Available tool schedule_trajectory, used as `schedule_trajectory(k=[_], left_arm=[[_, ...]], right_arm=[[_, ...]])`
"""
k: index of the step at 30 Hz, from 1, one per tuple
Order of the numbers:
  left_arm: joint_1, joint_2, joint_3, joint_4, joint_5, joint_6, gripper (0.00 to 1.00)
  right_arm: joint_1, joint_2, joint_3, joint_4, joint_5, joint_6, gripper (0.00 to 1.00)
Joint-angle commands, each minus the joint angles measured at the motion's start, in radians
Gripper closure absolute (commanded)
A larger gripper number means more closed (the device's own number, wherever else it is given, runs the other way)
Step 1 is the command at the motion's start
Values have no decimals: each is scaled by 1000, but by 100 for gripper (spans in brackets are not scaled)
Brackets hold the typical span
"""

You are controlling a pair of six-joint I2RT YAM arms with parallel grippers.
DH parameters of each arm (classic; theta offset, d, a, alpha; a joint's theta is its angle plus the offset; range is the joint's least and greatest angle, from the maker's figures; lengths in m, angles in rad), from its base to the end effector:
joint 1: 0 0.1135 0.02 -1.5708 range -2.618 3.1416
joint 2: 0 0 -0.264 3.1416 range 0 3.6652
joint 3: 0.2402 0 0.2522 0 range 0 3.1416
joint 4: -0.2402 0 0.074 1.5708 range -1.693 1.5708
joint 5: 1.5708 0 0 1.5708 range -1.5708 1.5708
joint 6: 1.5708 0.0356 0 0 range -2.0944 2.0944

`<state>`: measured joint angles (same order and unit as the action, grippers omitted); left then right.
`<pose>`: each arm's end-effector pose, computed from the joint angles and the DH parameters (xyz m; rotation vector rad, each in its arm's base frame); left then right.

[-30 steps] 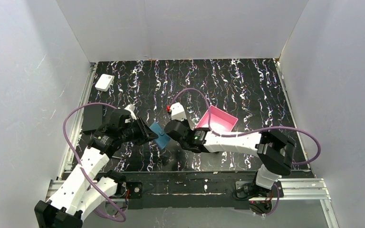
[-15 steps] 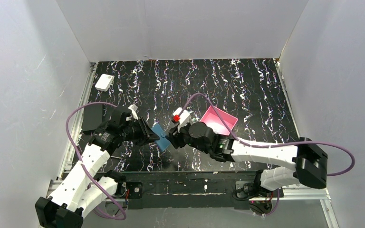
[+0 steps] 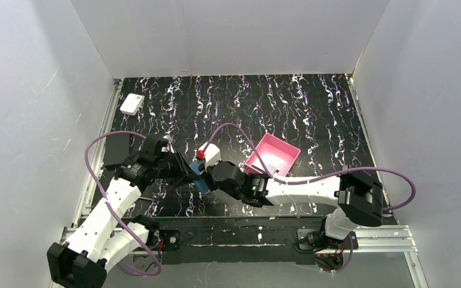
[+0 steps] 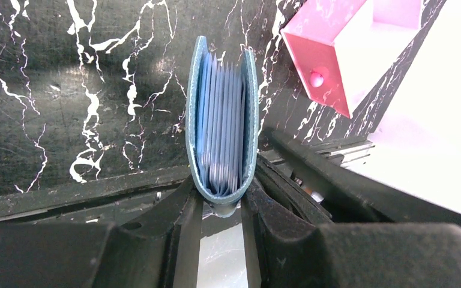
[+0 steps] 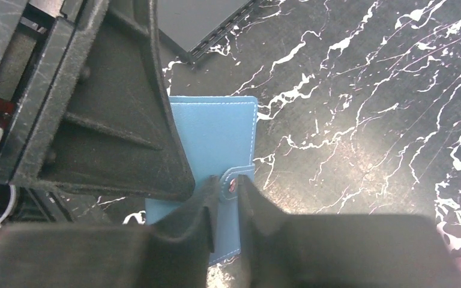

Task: Put the credit cards into the card holder
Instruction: Open the card holder.

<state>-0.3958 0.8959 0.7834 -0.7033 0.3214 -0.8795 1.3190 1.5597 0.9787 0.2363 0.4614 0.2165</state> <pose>0.1609 -0.0794 0.2733 -0.4533 2.5247 -0.9377 0.1037 0.3393 0.2574 -0.7271 1.7815 0.6067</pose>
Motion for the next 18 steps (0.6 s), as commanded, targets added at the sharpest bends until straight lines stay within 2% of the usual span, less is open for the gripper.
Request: schedule_trajectory(k=[1, 3, 4, 8, 14, 16, 18], left_arm=[[-5, -26, 4, 43, 85, -13, 100], [-6, -35, -8, 41, 71, -11, 100], [-5, -42, -11, 38, 61, -8, 100], [-5, -65, -17, 19, 25, 10, 100], [-4, -104, -49, 20, 10, 24, 100], [-2, -131, -56, 52, 18, 39, 100], [-1, -159, -66, 139, 77, 100, 100]], right_arm=[[2, 82, 49, -69, 149, 51, 84], [2, 105, 71, -133, 206, 79, 97], [2, 111, 73, -156, 240, 93, 99], [-1, 126, 60, -248, 386, 136, 99], [-60, 85, 63, -305, 408, 68, 99], [-79, 37, 47, -253, 292, -22, 99], [-98, -40, 50, -204, 71, -75, 99]])
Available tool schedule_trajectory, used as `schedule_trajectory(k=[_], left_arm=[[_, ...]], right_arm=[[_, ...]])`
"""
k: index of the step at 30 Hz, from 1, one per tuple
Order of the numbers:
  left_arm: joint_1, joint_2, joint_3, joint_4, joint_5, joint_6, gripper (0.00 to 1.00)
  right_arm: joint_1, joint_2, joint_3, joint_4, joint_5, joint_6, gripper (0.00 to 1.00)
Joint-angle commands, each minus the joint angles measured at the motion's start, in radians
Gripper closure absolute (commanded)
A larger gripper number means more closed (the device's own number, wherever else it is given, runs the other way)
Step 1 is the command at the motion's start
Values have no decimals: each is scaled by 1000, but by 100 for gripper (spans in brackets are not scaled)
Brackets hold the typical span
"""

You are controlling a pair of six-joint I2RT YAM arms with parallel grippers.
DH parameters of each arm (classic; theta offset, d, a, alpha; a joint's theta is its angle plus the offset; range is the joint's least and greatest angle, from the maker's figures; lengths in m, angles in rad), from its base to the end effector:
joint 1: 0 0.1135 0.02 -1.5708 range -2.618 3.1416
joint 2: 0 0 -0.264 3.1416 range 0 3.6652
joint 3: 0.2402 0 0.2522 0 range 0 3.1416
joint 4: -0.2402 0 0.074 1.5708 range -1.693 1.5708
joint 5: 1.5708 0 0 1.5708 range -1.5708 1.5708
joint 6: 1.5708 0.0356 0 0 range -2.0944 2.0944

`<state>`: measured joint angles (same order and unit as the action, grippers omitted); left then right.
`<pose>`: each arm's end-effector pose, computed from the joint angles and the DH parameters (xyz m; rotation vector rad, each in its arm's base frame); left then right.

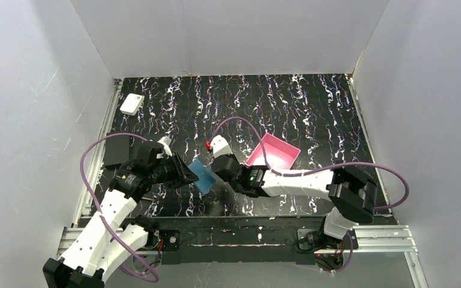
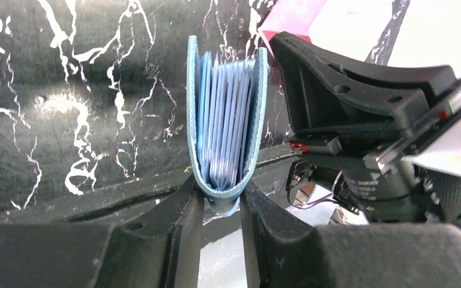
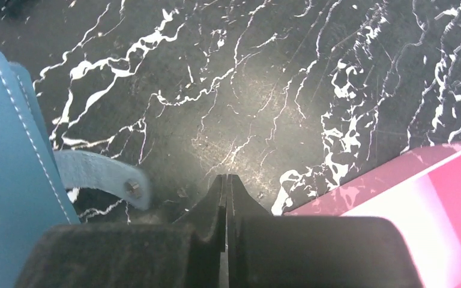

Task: Put the credit cards into the card holder
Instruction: Open the card holder.

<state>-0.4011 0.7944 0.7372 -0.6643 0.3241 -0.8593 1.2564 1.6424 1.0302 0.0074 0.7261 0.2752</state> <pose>0.1465 -0.0744 0.2766 -0.3814 2.4358 -0.9799 0.1328 0.3318 0.2279 -0.5836 1.9280 0.1771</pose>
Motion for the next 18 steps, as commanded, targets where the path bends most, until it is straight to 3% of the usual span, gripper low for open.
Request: schedule_trajectory(k=[1, 2, 3, 7, 10, 12, 14, 18], left_arm=[[5, -73, -22, 137, 115, 118, 100], [4, -87, -20, 161, 144, 162, 100], [5, -101, -12, 180, 169, 211, 100], [7, -128, 29, 174, 240, 392, 100], [7, -121, 55, 164, 283, 437, 100], [7, -113, 57, 180, 322, 435, 100], [7, -113, 57, 207, 364, 426, 100], [7, -125, 64, 225, 376, 407, 100]], right_arm=[[-50, -161, 21, 6, -291, -133, 99], [-58, -190, 48, -38, -338, -117, 86], [-70, -214, 75, -92, -385, -100, 65], [-136, -323, 103, -240, -663, -73, 47], [-165, -435, 20, -158, -879, -19, 34], [-165, -477, -44, -50, -922, 33, 24], [-167, -464, -50, -48, -887, 46, 21], [-167, -443, -51, -69, -854, 61, 28]])
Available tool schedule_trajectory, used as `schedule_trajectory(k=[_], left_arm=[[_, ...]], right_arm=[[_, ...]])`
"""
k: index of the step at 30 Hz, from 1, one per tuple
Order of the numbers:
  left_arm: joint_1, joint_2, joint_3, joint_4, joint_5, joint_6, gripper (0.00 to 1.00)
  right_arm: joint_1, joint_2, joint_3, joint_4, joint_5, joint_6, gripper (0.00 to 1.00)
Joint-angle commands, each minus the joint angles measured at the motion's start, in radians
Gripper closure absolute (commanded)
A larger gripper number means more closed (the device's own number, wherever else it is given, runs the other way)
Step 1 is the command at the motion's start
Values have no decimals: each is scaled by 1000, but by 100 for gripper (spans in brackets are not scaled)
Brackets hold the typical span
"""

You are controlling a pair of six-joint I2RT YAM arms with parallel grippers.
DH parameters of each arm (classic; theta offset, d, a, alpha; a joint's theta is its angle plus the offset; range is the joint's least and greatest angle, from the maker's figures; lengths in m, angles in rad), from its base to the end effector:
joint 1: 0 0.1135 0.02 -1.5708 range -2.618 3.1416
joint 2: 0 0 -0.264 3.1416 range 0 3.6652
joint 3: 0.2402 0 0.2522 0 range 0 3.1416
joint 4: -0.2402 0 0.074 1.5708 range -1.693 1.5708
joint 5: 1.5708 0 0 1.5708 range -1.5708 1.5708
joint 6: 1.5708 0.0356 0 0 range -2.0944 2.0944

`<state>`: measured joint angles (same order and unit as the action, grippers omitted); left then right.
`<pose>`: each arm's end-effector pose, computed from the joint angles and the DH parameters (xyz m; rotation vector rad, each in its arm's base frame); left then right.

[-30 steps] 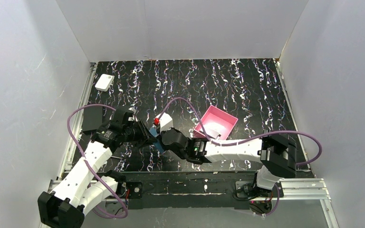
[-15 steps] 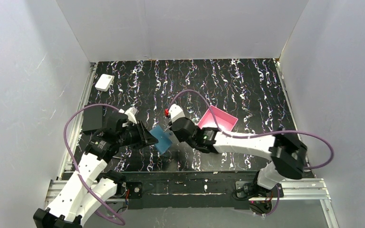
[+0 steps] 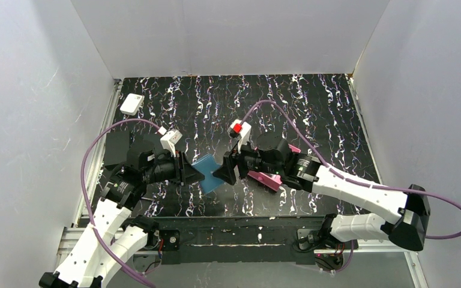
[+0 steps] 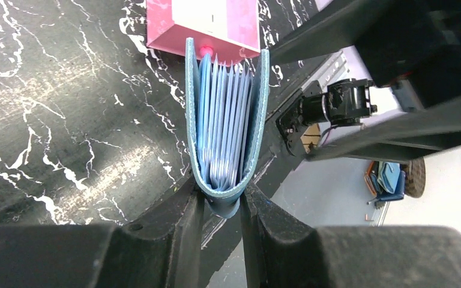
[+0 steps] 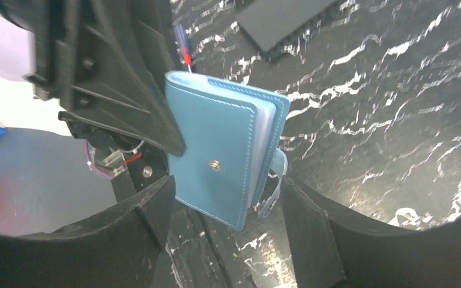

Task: Put the credit cards into the card holder
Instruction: Open the card holder.

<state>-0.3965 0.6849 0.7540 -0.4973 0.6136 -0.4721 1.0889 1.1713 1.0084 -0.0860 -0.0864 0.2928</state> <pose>0.1300 -0.0767 0.3145 0.3425 2.0810 -1.1529 0.1247 0.2450 0.3492 -0.8159 1.7714 1.0308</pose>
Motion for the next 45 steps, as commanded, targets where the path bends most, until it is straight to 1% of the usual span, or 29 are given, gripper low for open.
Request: schedule_trajectory(k=[1, 4, 8, 9, 13, 17, 19, 20, 21, 22, 24, 27, 31, 33, 35, 37, 39, 41, 42, 43, 45], left_arm=[[3, -17, 51, 51, 89, 23, 100], [3, -18, 60, 34, 97, 44, 100], [3, -17, 55, 41, 137, 47, 100], [3, -21, 53, 42, 140, 48, 100], [2, -28, 43, 51, 164, 50, 100], [3, -16, 33, 60, 196, 50, 100], [3, -9, 23, 66, 207, 52, 100], [3, -6, 16, 73, 207, 53, 100], [4, -1, 1, 78, 196, 50, 100], [3, 11, -9, 74, 167, 47, 100], [3, 60, -34, 56, 86, 43, 100], [2, 211, -83, 77, -4, 15, 100], [4, 379, -136, 241, -25, -105, 100], [2, 456, -148, 314, -26, -123, 100], [2, 513, -155, 343, -60, -129, 100], [3, 558, -141, 312, -104, -123, 99], [3, 585, -118, 218, -182, -117, 88], [4, 599, -99, 102, -276, -122, 60], [3, 602, -94, 67, -309, -125, 48], [4, 600, -94, 44, -324, -129, 40], [3, 579, -98, 8, -334, -140, 15]], right_arm=[[0, 28, -32, 9, -32, 39, 30], [-5, 16, -41, -43, 9, 23, 38], [-17, -13, -63, -48, 40, 27, 54], [-19, -17, -66, -49, 44, 26, 56], [-26, -24, -82, -34, 48, 29, 60], [-29, -3, -78, -26, 43, 22, 69], [-29, 9, -77, -22, 41, 13, 79], [-29, 12, -76, -23, 43, 7, 86], [-29, 14, -75, -27, 51, 0, 97], [-29, 15, -75, -31, 60, -6, 99], [-29, 16, -76, -35, 56, -23, 99], [-29, 27, -96, -17, 52, -28, 99], [-29, 104, -134, 55, 31, -8, 99], [-29, 139, -135, 57, 44, 0, 99], [-29, 167, -147, 76, 51, 9, 99], [-30, 189, -148, 105, 46, 15, 99], [-30, 206, -137, 94, 32, 19, 99], [-30, 214, -132, 89, 22, 29, 99], [-30, 216, -131, 88, 17, 37, 99], [-30, 218, -131, 88, 12, 45, 99], [-30, 223, -131, 92, -1, 77, 99]])
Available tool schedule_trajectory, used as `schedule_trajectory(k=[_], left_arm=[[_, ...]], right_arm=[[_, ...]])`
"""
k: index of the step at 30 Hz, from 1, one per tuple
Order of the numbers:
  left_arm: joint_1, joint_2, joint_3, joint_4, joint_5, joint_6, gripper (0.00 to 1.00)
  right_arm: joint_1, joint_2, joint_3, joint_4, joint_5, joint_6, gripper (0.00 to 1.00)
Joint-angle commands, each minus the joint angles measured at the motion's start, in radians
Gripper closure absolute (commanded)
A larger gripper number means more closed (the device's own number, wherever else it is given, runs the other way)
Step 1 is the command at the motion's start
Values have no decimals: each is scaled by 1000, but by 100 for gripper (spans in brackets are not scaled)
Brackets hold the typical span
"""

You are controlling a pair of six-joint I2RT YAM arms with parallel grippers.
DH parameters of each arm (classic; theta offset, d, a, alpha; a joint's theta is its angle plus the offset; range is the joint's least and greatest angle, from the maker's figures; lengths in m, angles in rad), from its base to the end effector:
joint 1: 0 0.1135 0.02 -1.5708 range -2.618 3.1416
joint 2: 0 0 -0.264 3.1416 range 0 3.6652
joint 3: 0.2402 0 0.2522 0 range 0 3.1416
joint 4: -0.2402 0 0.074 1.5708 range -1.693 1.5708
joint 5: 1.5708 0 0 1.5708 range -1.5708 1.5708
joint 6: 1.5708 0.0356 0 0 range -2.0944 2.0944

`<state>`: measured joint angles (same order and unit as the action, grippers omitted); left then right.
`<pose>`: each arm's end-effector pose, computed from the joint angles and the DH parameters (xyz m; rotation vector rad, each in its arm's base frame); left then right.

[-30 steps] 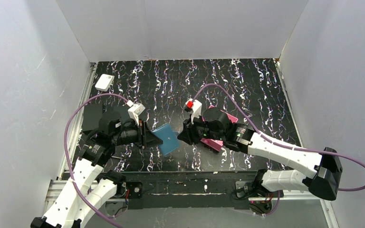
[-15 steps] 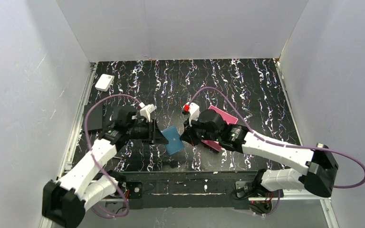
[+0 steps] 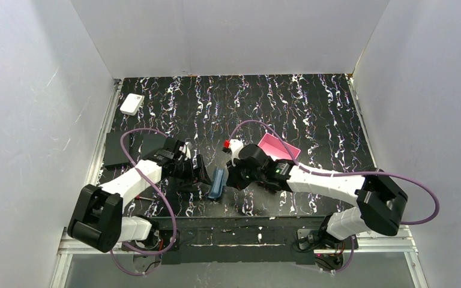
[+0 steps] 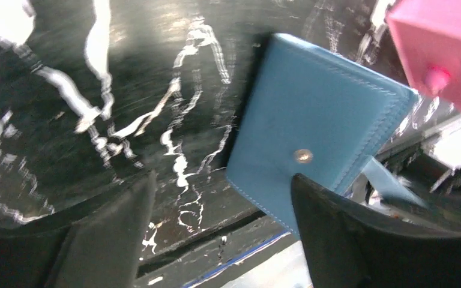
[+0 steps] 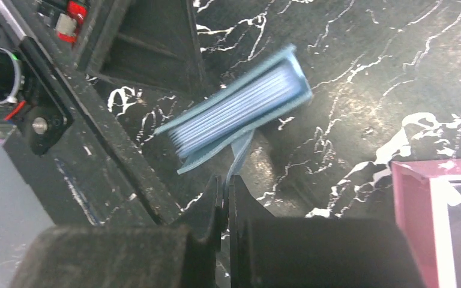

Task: Put the credit cards into the card holder
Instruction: Open the card holder.

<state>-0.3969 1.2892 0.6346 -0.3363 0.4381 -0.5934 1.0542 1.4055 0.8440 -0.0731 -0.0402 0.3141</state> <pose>0.2115 -0.1050 0.1767 -0.0861 2.6969 -0.9091 0.1490 0.2651 0.2293 -0.8626 2.1585 0.7789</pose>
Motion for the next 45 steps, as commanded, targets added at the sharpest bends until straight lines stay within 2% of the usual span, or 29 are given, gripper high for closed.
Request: schedule_trajectory(k=[1, 2, 3, 7, 11, 14, 19, 21, 23, 26, 30, 36, 39, 43, 45], left_arm=[[4, -51, 14, -162, -154, -28, 8], [4, -84, 4, -166, -149, -39, 3], [3, -122, -8, -166, -139, -55, 2], [4, -257, -39, -173, -118, -100, 2], [2, -310, -10, -178, -107, -81, 2], [-1, -295, 14, -162, -88, -59, 3], [-16, -209, 41, -159, -118, -36, 30], [-21, -201, 50, -158, -143, -33, 36], [-22, -196, 57, -151, -147, -30, 35], [-22, -186, 70, -151, -145, -19, 23], [-22, -166, 78, -151, -172, -15, 19], [-22, -75, 86, -122, -229, -8, 34], [-23, -41, 80, -102, -233, 0, 36], [-22, -8, 57, -78, -245, 6, 39], [-23, -1, 43, -56, -235, 4, 41]], right_arm=[[4, -5, 33, 85, -61, 72, 99], [4, 1, 33, 86, -69, 96, 99], [4, 6, 32, 92, -79, 118, 99], [5, 7, 9, 139, -102, 162, 99], [5, 8, 9, 130, -86, 155, 99], [4, 7, 7, 118, -64, 144, 99], [4, 14, 6, 105, -54, 123, 99], [4, 18, 5, 94, -53, 109, 99], [4, 20, 2, 76, -43, 85, 99], [4, 31, 5, 24, -50, 42, 99], [4, 68, 44, -88, -30, -15, 99], [4, 99, 122, -187, -16, -6, 98], [4, 95, 145, -204, -16, 11, 92], [4, 95, 182, -222, -18, 21, 70], [4, 97, 220, -237, -21, 27, 65]])
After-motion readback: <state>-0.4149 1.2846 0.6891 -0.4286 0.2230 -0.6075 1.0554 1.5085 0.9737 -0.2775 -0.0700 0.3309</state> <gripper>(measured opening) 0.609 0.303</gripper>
